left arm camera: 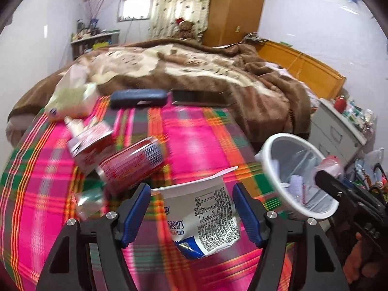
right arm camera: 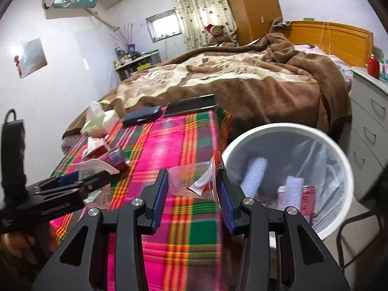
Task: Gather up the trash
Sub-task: 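Carry yogurt cup and clear plastic cup over the bin and open both tools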
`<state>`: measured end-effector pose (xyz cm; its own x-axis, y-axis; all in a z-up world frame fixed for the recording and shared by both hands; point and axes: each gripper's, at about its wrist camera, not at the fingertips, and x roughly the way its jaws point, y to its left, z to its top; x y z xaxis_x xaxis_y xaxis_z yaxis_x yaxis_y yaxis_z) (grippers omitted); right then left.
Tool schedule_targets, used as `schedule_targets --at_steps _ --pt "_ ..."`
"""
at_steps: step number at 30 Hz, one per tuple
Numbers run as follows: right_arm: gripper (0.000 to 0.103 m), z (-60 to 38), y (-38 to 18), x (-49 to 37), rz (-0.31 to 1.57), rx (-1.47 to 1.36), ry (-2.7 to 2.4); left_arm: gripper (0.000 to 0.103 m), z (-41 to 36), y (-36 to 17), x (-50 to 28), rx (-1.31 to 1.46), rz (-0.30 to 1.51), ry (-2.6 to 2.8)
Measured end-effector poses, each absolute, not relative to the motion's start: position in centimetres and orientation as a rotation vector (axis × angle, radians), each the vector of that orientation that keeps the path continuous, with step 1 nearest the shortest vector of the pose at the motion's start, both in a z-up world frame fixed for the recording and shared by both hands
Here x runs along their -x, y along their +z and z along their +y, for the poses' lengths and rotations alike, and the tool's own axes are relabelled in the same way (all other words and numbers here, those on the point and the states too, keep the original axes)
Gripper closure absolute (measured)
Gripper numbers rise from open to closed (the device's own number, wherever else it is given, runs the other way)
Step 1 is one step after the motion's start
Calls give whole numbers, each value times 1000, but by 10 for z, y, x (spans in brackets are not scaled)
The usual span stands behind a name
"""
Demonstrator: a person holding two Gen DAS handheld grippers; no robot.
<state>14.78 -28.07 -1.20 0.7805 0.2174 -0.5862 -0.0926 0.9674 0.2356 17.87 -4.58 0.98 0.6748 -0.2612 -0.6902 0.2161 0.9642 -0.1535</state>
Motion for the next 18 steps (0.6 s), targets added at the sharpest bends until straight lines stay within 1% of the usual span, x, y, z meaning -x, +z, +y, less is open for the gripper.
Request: schedule_targets --at_steps 8,18 --pt "62 -321 -5 -152 642 -186 77 33 -109 32 -182 13 724 -402" --pt "62 -362 -31 -163 724 -238 -20 33 -186 26 -197 -24 765 -547"
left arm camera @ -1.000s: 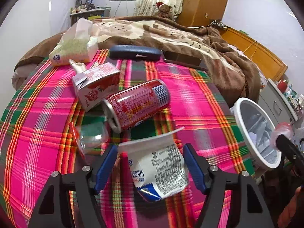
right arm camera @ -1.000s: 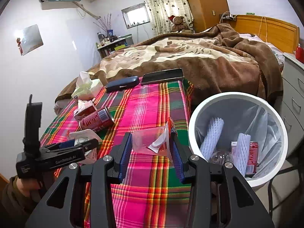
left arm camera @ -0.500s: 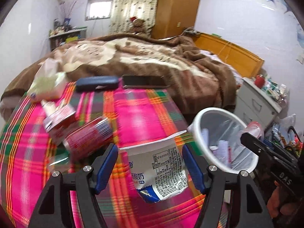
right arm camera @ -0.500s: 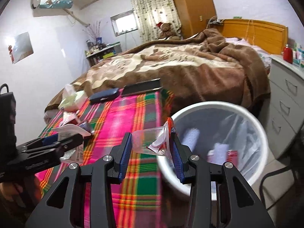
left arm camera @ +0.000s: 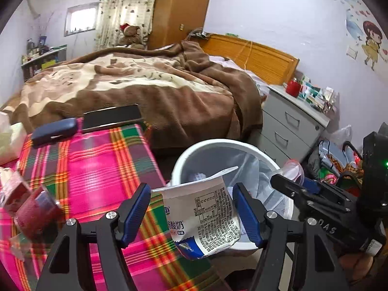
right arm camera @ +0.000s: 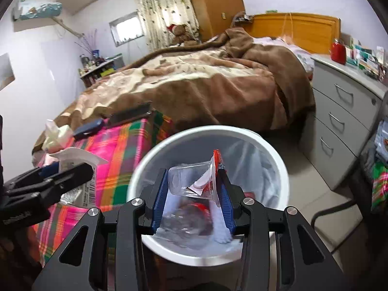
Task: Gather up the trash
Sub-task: 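Carry yogurt cup and clear plastic cup over the bin and open both tools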
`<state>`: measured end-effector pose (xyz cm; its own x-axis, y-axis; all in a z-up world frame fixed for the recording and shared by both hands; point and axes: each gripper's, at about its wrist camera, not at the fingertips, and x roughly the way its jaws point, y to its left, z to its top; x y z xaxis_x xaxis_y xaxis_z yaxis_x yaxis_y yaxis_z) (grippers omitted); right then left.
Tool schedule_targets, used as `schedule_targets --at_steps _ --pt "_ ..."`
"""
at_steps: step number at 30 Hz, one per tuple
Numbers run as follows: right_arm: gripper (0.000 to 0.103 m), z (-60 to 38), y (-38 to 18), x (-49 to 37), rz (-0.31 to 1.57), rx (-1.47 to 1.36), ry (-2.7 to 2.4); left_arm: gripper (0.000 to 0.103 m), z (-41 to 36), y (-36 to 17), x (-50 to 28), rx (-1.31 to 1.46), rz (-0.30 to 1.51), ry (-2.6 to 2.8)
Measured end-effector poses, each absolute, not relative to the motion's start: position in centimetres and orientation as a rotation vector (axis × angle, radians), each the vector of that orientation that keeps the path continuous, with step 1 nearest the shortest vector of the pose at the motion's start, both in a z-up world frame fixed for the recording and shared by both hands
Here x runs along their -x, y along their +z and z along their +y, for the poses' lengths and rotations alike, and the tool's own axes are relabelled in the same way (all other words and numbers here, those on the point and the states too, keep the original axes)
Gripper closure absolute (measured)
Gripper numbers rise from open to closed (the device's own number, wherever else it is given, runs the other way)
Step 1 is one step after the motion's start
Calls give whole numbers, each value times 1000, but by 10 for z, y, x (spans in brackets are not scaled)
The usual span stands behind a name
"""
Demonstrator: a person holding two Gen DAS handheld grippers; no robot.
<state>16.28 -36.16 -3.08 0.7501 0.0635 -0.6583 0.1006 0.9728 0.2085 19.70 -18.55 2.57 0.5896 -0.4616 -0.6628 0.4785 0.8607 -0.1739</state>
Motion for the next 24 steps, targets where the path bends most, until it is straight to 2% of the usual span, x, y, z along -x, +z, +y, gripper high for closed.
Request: schedule_targets --at_steps 12,14,15,16,24 --pt "61 -381 -45 -169 806 -244 -53 32 -220 8 -210 -54 808 -582" --pt "51 -382 -46 -168 806 -244 -69 32 -221 6 -210 -63 812 -569" --pt "39 -383 -46 -167 804 -250 -68 32 -221 6 -211 -60 815 -572" --pt "36 -384 -46 -167 801 -257 -62 32 -221 6 -211 -50 818 -581" --pt "36 -380 -41 -163 778 -253 -74 30 -209 10 -206 -35 806 -569"
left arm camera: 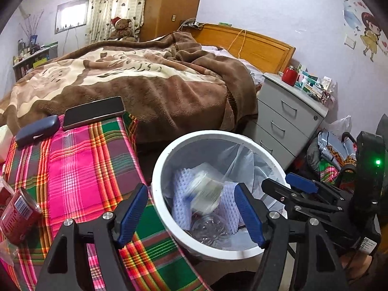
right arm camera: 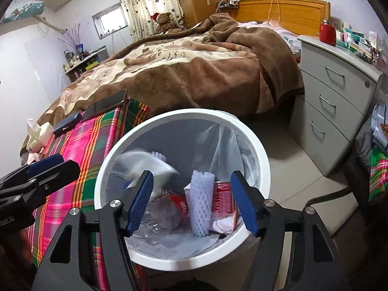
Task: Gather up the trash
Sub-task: 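Carry yogurt cup and clear plastic cup over the bin and open both tools, then move both tools back over the remaining trash on the cloth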
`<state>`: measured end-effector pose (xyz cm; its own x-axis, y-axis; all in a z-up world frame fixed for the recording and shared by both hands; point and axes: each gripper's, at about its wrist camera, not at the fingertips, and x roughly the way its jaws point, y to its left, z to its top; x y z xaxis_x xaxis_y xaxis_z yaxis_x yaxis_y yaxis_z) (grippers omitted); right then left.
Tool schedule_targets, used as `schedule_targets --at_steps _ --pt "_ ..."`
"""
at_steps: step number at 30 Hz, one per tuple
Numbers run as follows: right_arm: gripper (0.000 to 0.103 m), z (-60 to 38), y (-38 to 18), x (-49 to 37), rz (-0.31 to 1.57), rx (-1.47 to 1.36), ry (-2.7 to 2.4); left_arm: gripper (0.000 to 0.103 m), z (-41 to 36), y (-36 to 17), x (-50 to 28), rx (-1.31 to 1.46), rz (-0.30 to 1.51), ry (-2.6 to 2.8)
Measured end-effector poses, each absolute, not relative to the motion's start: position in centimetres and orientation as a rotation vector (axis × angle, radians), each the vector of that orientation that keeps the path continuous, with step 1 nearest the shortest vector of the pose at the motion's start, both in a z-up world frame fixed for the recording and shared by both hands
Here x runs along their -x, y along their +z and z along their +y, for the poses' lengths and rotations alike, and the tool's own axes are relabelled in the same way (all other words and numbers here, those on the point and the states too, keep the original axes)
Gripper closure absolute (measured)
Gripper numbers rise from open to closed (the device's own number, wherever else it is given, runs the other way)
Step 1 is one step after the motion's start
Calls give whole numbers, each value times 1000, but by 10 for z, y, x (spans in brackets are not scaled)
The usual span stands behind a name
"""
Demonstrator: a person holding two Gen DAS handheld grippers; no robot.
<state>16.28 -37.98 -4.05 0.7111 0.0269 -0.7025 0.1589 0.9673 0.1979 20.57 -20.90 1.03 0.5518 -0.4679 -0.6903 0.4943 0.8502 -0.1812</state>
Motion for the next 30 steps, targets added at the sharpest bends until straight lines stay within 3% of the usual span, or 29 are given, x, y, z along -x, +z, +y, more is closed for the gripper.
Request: schedule_targets --at_steps 30 --pt "36 -299 -15 -155 695 -180 68 30 -69 30 -161 43 709 -352"
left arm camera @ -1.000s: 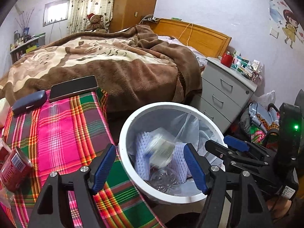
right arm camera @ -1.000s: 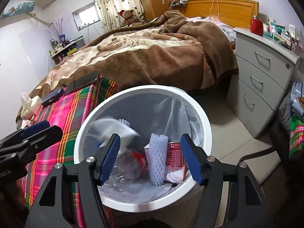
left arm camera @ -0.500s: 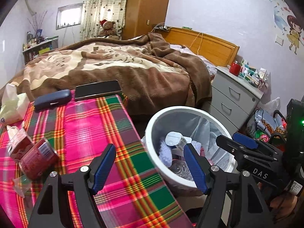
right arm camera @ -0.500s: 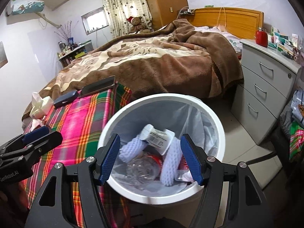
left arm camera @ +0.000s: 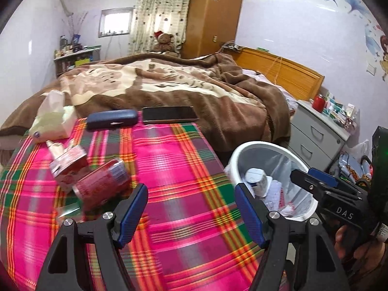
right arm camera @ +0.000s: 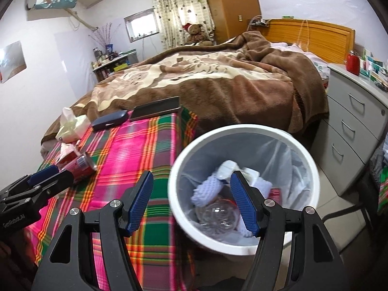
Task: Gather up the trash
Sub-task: 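Move both tools back over the remaining trash on the cloth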
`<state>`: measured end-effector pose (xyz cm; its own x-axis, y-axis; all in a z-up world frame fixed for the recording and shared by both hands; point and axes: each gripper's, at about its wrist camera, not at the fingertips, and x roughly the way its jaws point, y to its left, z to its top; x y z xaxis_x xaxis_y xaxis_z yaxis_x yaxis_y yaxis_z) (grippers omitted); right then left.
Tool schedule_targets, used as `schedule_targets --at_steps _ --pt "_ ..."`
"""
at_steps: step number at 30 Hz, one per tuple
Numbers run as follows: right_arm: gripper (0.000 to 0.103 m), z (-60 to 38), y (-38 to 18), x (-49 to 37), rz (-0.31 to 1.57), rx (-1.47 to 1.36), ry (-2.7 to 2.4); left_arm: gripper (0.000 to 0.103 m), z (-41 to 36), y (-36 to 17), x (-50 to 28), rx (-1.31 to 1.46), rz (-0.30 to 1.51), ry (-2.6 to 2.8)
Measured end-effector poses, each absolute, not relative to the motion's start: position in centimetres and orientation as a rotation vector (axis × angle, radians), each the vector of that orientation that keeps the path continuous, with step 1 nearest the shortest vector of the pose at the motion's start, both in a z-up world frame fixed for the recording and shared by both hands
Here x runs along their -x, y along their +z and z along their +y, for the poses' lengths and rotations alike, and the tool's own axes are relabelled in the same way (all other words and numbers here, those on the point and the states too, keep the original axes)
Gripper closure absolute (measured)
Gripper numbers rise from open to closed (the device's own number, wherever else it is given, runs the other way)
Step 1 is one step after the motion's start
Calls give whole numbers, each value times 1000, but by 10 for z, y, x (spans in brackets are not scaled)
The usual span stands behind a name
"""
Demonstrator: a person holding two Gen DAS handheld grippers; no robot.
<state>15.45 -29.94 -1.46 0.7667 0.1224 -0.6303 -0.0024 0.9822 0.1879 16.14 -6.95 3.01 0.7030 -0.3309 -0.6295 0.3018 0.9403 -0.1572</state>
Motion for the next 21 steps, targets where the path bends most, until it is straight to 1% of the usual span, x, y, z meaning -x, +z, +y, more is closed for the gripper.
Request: schedule_targets --at_steps 13,21 --pt "36 -246 -14 -160 703 -140 177 30 17 26 -154 112 696 -200" --pt "36 -207 -25 -172 754 -124 257 30 66 18 -155 129 702 -108"
